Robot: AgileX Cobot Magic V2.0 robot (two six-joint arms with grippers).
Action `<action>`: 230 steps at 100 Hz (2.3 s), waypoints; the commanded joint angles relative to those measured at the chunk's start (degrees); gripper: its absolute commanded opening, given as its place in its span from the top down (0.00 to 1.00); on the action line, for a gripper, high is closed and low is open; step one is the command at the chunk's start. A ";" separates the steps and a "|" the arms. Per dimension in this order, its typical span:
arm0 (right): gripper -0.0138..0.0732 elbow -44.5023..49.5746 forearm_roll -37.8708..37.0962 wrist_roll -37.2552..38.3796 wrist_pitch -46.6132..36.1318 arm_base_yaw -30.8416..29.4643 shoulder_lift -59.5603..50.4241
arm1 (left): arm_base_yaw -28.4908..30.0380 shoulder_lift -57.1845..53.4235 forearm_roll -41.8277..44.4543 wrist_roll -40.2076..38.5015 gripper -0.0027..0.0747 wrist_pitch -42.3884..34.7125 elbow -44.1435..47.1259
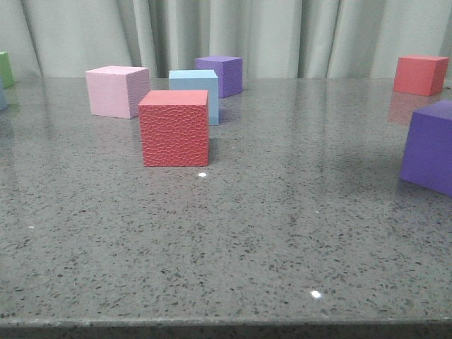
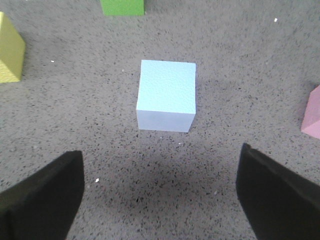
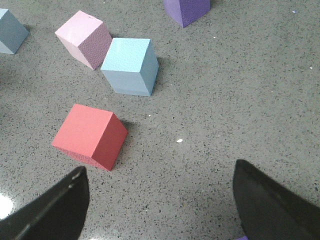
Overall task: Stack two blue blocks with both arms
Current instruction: 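Lower the left gripper onto the second light blue cube and grasp it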
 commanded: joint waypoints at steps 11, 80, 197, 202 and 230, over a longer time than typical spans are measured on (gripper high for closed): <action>0.17 -1.42 0.20 -0.71 -3.32 0.08 -1.45 | 0.13 6.91 -0.61 0.64 0.19 3.41 -10.54; 0.17 -1.42 0.21 -0.71 -3.09 0.08 -1.45 | 0.13 25.52 -1.92 3.27 0.19 8.17 -26.61; 0.17 -1.42 0.21 -0.71 -2.94 0.08 -1.45 | 0.13 28.54 -1.92 2.97 0.65 8.96 -28.23; 0.17 -1.42 0.21 -0.71 -2.94 0.08 -1.45 | 0.13 28.54 -1.92 2.97 0.67 8.96 -28.23; 0.17 -1.42 0.21 -0.71 -3.18 0.08 -1.45 | 0.13 28.54 -4.23 2.97 0.79 7.48 -28.23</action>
